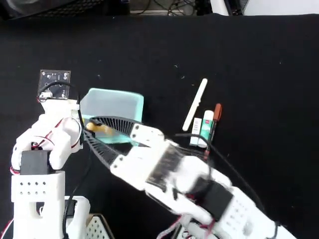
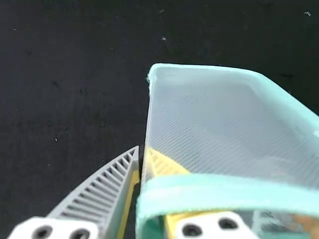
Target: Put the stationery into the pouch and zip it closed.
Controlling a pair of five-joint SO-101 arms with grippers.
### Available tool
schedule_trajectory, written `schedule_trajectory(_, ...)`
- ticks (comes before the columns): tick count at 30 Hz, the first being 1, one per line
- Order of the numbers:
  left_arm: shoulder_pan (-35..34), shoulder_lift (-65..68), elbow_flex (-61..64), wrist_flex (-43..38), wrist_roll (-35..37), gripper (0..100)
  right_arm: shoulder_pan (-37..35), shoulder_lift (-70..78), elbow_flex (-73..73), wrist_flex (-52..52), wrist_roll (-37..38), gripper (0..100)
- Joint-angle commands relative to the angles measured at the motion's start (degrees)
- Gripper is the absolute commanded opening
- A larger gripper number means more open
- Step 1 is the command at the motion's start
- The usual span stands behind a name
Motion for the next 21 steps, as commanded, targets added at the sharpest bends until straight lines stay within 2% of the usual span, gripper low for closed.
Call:
schedule_trajectory(1, -0.3, -0.6, -0.1, -1.1, 0.7, 3, 2.7, -0.5, 3.6, -4.0, 3.3, 1.2)
schedule_trajectory(8, -0.3, -0.6, -0.1, -1.0, 0.7, 3, 5.1, -0.1, 4.3, -6.8, 4.7, 1.3)
schedule_trajectory(14, -0.2, -0.6, -0.1, -1.0, 0.7, 3, 5.0, 0.0, 4.1, 1.7, 6.8, 1.7)
schedule_trajectory(16, -0.2, -0.6, -0.1, -1.0, 0.7, 3, 5.0, 0.0, 1.5, 7.4, 6.7, 5.7)
schedule_trajectory(21, -0.2, -0.6, -0.1, -1.0, 0.7, 3, 5.0, 0.0, -9.6, 21.0, 5.6, 24.6)
